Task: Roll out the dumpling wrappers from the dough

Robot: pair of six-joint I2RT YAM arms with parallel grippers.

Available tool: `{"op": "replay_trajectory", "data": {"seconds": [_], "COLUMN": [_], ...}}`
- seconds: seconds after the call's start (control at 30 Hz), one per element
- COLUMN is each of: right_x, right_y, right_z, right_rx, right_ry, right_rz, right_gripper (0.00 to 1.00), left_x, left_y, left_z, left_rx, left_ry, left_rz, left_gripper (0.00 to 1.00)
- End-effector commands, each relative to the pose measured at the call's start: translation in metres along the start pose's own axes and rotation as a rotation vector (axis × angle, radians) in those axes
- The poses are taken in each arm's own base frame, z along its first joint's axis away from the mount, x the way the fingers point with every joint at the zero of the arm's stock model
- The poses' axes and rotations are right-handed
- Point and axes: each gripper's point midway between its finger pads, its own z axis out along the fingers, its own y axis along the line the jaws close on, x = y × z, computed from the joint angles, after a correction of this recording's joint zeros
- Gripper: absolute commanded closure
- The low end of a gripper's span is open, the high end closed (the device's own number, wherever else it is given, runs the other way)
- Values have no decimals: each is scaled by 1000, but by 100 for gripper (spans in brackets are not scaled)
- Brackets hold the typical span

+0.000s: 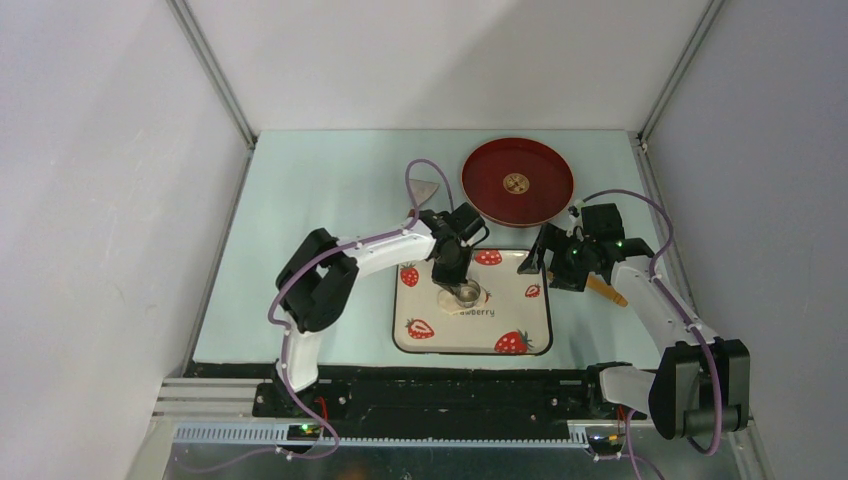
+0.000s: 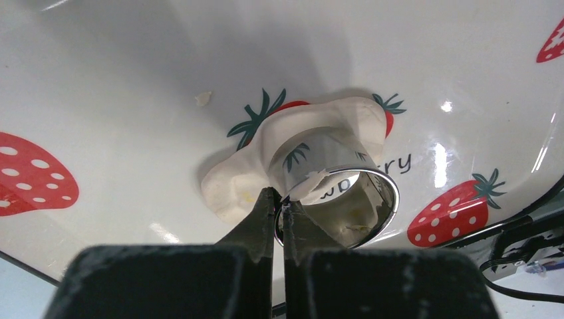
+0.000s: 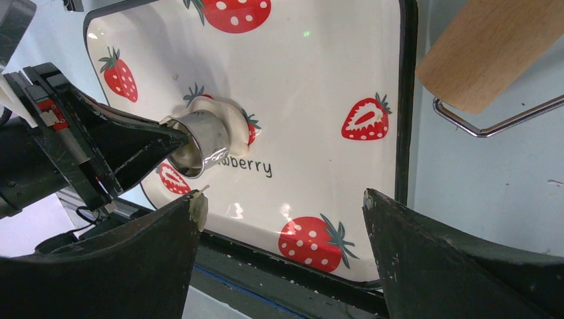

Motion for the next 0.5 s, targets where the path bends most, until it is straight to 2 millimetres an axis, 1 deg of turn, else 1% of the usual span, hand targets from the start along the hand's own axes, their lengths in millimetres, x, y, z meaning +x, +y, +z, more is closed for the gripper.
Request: {"op": "replay_trajectory", "data": {"seconds": [0.0,0.3,0.33,0.37,0.4,0.43,0.47], "right_x": [-11,-11,-11,-11,-11,-11,-11], "right_y": [6,6,6,6,6,6,7], "right_z": [-5,-4,-4,-4,-4,-4,-4], "right_rx": [-1,-1,-1,-2,-1,-2,-4], "right_ry": [-28,-24,-24,-23,-23,-22,-23], "right_rz": [-31,-32,-31,-32,-31,-32,-33], "right_gripper": [7,7,7,7,7,7,7], "left_x": [-12,-9,-9,-9,-10,-11,-12], "left_y": [-2,-1,-1,-2,-2,-2,-3], "left_z": [-1,1,0,0,-1,-2,-4], "left_rx": [-5,-5,-3,-2,-2,1,3], "left_ry": [-33,-22,-22,-23,-26,-30,-33], "left_rz": [16,24,26,27,29,30,34], "left_gripper": [100,100,98,96,88,84,74]}}
